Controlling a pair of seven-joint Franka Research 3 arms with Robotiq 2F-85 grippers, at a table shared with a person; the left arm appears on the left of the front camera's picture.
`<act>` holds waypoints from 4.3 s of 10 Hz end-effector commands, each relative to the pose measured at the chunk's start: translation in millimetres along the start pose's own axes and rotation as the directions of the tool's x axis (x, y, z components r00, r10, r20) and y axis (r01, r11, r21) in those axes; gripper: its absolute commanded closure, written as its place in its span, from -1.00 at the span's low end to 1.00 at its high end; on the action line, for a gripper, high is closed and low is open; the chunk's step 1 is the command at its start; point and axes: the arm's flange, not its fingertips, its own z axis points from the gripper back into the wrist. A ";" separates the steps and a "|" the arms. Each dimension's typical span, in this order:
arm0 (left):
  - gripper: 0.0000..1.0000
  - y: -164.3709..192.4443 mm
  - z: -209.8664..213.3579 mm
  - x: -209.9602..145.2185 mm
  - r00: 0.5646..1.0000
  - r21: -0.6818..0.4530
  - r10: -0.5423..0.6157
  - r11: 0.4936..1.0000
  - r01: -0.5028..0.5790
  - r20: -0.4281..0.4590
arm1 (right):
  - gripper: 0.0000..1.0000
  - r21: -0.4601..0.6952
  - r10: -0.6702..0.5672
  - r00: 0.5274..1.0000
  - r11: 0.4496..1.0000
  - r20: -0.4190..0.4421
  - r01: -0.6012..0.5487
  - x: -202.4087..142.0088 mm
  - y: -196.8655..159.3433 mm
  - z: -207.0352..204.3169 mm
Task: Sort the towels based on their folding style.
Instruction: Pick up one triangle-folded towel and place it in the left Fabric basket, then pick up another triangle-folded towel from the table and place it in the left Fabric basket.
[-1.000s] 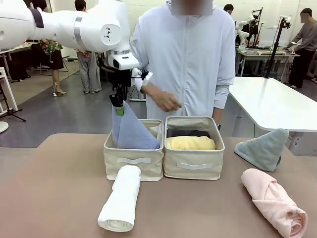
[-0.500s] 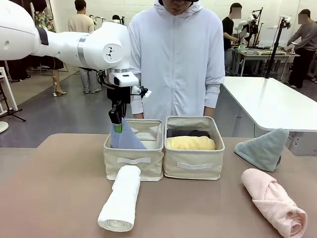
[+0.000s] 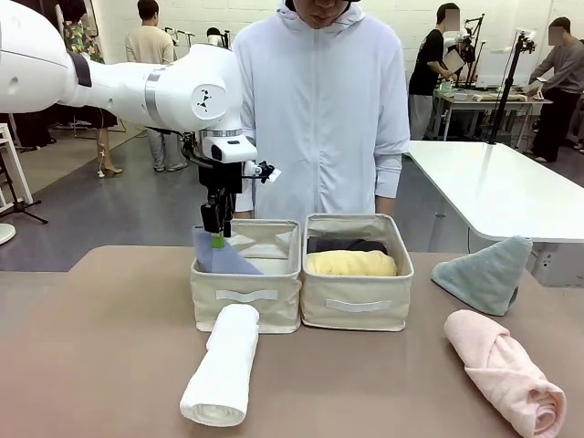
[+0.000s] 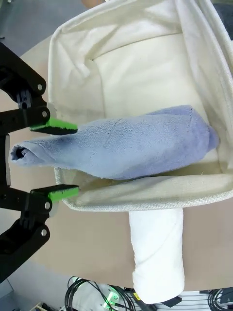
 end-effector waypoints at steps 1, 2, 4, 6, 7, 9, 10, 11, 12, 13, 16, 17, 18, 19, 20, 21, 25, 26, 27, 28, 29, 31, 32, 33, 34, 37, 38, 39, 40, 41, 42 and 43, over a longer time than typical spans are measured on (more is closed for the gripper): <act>-1.00 -1.7 1.2 -0.9 1.000 -0.003 0.003 1.000 -0.003 0.026 | -1.00 0.010 0.016 0.999 1.000 0.029 -0.016 1.8 -1.4 0.1; -1.00 -1.3 2.5 -0.9 1.000 -0.003 0.004 1.000 -0.004 0.029 | -1.00 0.010 0.016 0.999 1.000 0.029 -0.016 1.8 -1.4 0.1; -1.00 -1.2 4.3 0.1 0.999 -0.006 0.004 1.000 -0.004 0.033 | -1.00 0.010 0.016 0.999 1.000 0.029 -0.016 1.8 -1.4 0.1; -1.00 -1.0 5.5 0.7 0.999 -0.009 0.005 1.000 -0.005 0.032 | -1.00 0.010 0.016 0.999 1.000 0.029 -0.016 1.8 -1.4 0.1; -1.00 -1.6 9.7 -0.1 0.999 -0.017 0.007 1.000 -0.007 0.040 | -1.00 0.010 0.016 0.999 1.000 0.029 -0.016 1.8 -1.4 0.1; -1.00 -34.6 87.2 -23.3 0.980 0.078 -0.055 0.996 0.041 0.193 | -1.00 0.010 0.016 0.999 1.000 0.029 -0.016 1.8 -1.4 0.1; -1.00 -71.9 144.8 -54.6 0.943 0.175 -0.118 0.982 0.065 0.310 | -1.00 0.010 0.016 0.999 1.000 0.029 -0.016 1.8 -1.4 0.1; -1.00 -103.0 182.7 -97.7 0.898 0.260 -0.143 0.965 0.033 0.417 | -1.00 0.010 0.016 0.999 1.000 0.029 -0.016 1.8 -1.4 0.1; -1.00 -124.5 202.7 -146.8 0.854 0.311 -0.131 0.949 -0.038 0.503 | -1.00 0.010 0.016 0.999 1.000 0.029 -0.016 1.8 -1.4 0.1; -1.00 -132.8 209.7 -195.4 0.792 0.254 -0.110 0.965 -0.059 0.600 | -1.00 0.010 0.016 0.999 1.000 0.029 -0.016 1.8 -1.4 0.1; -1.00 -152.5 193.1 -317.1 0.613 0.256 -0.112 0.955 -0.152 0.782 | -1.00 0.010 0.016 0.999 1.000 0.029 -0.016 1.8 -1.4 0.1; -1.00 -151.9 179.3 -344.7 0.563 0.228 -0.101 0.960 -0.160 0.820 | -1.00 0.010 0.016 0.999 1.000 0.029 -0.016 1.8 -1.4 0.1; -1.00 -150.2 161.9 -369.4 0.509 0.195 -0.074 0.963 -0.189 0.858 | -1.00 0.010 0.016 0.999 1.000 0.029 -0.016 1.8 -1.4 0.1; -1.00 -149.5 143.0 -393.9 0.458 0.170 -0.052 0.960 -0.222 0.887 | -1.00 0.010 0.016 0.999 1.000 0.029 -0.016 1.8 -1.4 0.1; -1.00 -151.8 127.8 -409.5 0.410 0.146 -0.030 0.956 -0.253 0.912 | -1.00 0.010 0.016 0.999 1.000 0.029 -0.016 1.8 -1.4 0.1; -1.00 -154.1 116.0 -419.4 0.384 0.124 -0.011 0.954 -0.272 0.923 | -1.00 0.010 0.016 0.999 1.000 0.029 -0.016 1.8 -1.4 0.1; -1.00 -152.2 103.7 -422.8 0.403 0.086 0.032 0.958 -0.272 0.915 | -1.00 0.010 0.016 0.999 1.000 0.029 -0.016 1.8 -1.4 0.1; -1.00 -152.2 103.7 -422.8 0.403 0.086 0.032 0.958 -0.272 0.915 | -1.00 0.010 0.016 0.999 1.000 0.029 -0.016 1.8 -1.4 0.1; -1.00 -152.2 103.7 -422.8 0.403 0.086 0.032 0.958 -0.272 0.915 | -1.00 0.010 0.016 0.999 1.000 0.029 -0.016 1.8 -1.4 0.1; -1.00 -152.2 103.7 -422.8 0.403 0.086 0.032 0.958 -0.272 0.915 | -1.00 0.010 0.016 0.999 1.000 0.029 -0.016 1.8 -1.4 0.1; -1.00 -152.2 103.7 -422.8 0.403 0.086 0.032 0.958 -0.272 0.915 | -1.00 0.010 0.016 0.999 1.000 0.029 -0.016 1.8 -1.4 0.1; -1.00 -152.2 103.7 -422.8 0.403 0.086 0.032 0.958 -0.272 0.915 | -1.00 0.010 0.016 0.999 1.000 0.029 -0.016 1.8 -1.4 0.1; -1.00 -152.2 103.7 -422.8 0.403 0.086 0.032 0.958 -0.272 0.915 | -1.00 0.010 0.016 0.999 1.000 0.029 -0.016 1.8 -1.4 0.1; -1.00 -152.2 103.7 -422.8 0.403 0.086 0.032 0.958 -0.272 0.915 | -1.00 0.010 0.016 0.999 1.000 0.029 -0.016 1.8 -1.4 0.1; -1.00 -152.2 103.7 -422.8 0.403 0.086 0.032 0.958 -0.272 0.915 | -1.00 -0.001 -0.001 1.000 1.000 -0.001 0.001 -0.2 0.2 0.7; -1.00 -152.2 103.7 -422.8 0.403 0.086 0.032 0.958 -0.272 0.915 | -1.00 -0.136 -0.021 0.988 0.991 -0.156 -0.001 40.2 -9.8 -28.0; -1.00 -152.2 103.7 -422.8 0.403 0.086 0.032 0.958 -0.272 0.915 | -1.00 -0.170 -0.038 0.978 0.985 -0.207 0.002 47.6 -17.1 -39.1; -1.00 -152.2 103.7 -422.8 0.403 0.086 0.032 0.958 -0.272 0.915 | -1.00 -0.208 -0.069 0.963 0.978 -0.262 0.014 51.9 -26.8 -55.6; -1.00 -152.2 103.7 -422.8 0.403 0.086 0.032 0.958 -0.272 0.915 | -1.00 -0.225 -0.084 0.947 0.974 -0.311 0.012 49.1 -31.8 -73.1; -1.00 -152.2 103.7 -422.8 0.403 0.086 0.032 0.958 -0.272 0.915 | -1.00 -0.242 -0.072 0.930 0.970 -0.361 -0.019 40.7 -29.9 -83.5; -1.00 -152.2 103.7 -422.8 0.403 0.086 0.032 0.958 -0.272 0.915 | -1.00 -0.278 -0.057 0.905 0.958 -0.422 -0.070 28.6 -29.6 -90.2; -1.00 -152.2 103.7 -422.8 0.403 0.086 0.032 0.958 -0.272 0.915 | -1.00 -0.304 -0.057 0.879 0.947 -0.474 -0.103 16.9 -29.3 -97.8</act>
